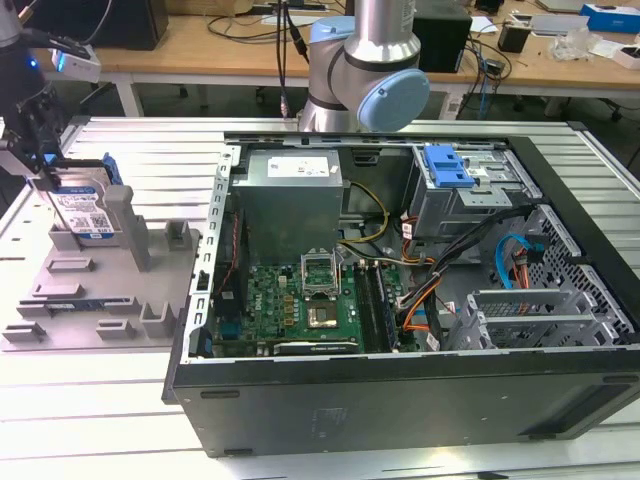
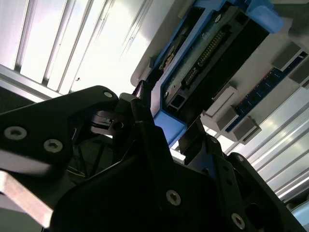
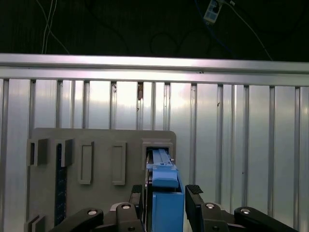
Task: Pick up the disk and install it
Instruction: 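Pick up the disk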
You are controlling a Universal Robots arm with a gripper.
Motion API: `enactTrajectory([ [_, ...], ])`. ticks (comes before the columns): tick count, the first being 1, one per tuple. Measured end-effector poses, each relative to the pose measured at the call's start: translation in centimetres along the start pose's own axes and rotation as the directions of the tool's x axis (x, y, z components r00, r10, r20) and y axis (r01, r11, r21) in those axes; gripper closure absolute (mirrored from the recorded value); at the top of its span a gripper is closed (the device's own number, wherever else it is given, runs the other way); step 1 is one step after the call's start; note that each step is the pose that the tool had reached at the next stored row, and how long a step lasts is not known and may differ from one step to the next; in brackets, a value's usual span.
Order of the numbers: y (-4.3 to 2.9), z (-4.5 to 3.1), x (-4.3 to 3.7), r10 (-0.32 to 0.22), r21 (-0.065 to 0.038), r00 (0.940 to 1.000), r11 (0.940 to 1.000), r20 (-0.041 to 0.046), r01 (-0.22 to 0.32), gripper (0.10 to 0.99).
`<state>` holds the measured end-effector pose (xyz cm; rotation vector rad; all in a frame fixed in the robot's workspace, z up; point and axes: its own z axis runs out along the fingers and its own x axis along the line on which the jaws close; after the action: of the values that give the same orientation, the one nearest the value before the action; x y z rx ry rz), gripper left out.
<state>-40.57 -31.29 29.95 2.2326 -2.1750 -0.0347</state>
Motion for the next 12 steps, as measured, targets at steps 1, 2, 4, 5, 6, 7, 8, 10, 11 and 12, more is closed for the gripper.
enactTrajectory([
  [1,0.0,0.0,0.0,0.0,0.0,1.0,1.0,0.0,0.0,0.62],
  [2,0.01,0.01,-0.01,0.0,0.0,1.0,1.0,0.0001,0.0,0.69],
  [4,0.03,0.01,-0.01,0.0,0.0,1.0,1.0,-0.0001,0.0,0.69],
  [5,0.05,0.0,-0.01,0.0,0.0,1.0,1.0,-0.0002,0.0,0.69],
  [6,0.05,0.01,-0.01,0.0,0.0,1.0,1.0,-0.0002,0.0,0.69],
  [7,0.05,0.0,-0.01,0.0,0.0,1.0,1.0,-0.0003,0.0,0.69],
  [8,0.06,0.0,-0.01,0.0,0.0,1.0,1.0,-0.0008,0.0,0.69],
  [10,0.06,0.0,0.0,0.0,0.0,1.0,1.0,-0.0008,0.0,0.69],
  [11,0.06,0.0,-0.01,0.0,0.0,1.0,1.0,-0.0008,0.0,0.69],
  [12,0.06,0.0,0.0,0.0,0.0,1.0,1.0,-0.001,0.0,0.69],
])
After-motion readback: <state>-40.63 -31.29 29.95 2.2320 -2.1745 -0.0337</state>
